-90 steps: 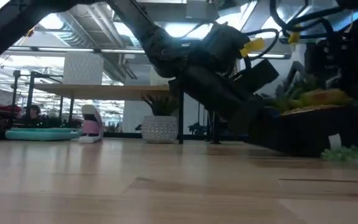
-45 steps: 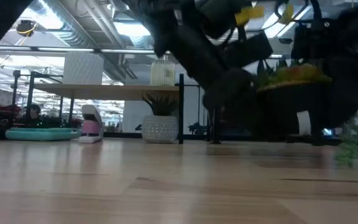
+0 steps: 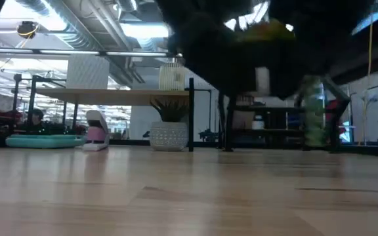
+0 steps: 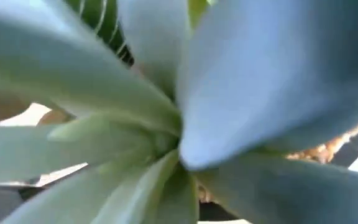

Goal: Stock shelves
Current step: Put the black plant vase on the shelf

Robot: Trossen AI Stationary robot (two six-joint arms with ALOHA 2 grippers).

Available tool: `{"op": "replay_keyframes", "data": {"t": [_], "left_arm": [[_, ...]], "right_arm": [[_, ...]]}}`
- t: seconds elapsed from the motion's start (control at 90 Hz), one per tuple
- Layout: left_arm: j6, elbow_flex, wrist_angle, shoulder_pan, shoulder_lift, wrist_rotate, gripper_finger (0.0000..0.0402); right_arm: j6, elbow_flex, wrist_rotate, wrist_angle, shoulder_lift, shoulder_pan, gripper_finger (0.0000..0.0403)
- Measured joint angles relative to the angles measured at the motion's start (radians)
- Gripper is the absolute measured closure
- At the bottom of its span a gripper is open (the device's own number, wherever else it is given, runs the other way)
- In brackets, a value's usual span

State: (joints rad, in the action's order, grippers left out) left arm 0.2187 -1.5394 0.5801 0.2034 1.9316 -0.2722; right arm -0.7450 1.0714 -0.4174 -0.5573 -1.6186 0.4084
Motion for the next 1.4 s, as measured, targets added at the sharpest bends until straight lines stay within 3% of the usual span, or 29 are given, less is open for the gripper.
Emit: {"op": "replay_keyframes", "data": {"t": [0.467,0.811,1.056,1.4], "left_arm": [[-0.278,0.153,0.389,0.064,-0.344,-0.146,0.012],[-0.486,0.235,0.63,0.079,-0.622,-0.344,0.012],[-0.5,0.349,0.633,0.008,-0.767,-0.451,0.012],[-0.355,0.575,0.504,-0.16,-0.836,-0.529,0.012]], "right_arm": [[0.319,0.492,0.04,-0.059,-0.271,-0.172,0.01],[0.49,0.837,0.106,-0.033,-0.469,-0.324,0.0101],[0.564,1.028,0.152,-0.04,-0.581,-0.414,0.0101],[0.593,1.05,0.171,-0.016,-0.634,-0.51,0.0101]]}}
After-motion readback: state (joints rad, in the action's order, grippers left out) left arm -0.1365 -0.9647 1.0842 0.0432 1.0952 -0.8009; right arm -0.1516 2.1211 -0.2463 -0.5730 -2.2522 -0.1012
